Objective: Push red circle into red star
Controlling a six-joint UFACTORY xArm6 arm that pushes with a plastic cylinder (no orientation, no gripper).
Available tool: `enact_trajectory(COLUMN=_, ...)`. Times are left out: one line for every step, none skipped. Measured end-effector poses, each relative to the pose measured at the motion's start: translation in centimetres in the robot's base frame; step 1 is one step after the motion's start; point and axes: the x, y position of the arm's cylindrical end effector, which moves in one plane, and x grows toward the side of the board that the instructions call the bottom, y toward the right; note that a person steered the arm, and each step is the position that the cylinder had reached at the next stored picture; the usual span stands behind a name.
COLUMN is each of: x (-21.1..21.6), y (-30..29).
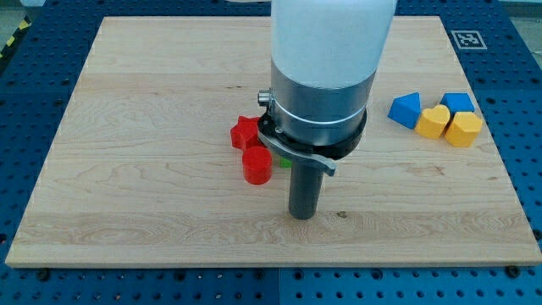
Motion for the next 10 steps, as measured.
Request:
enact_trajectory(x=-0.2, y=-2.0)
enact_trajectory(x=-0.9, y=-4.6)
enact_trajectory(x=-1.5, y=-4.6)
enact_trajectory(x=-2.2, y=-4.6)
enact_trajectory(x=-2.8, y=-4.6)
enact_trajectory(x=-3.3, y=-4.6)
enact_trajectory(x=-4.3, y=-4.7)
enact_trajectory(x=-5.6, y=-4.7)
enact_trajectory(x=-7.1, y=-4.8)
enact_trajectory(x=-8.0, y=-4.9)
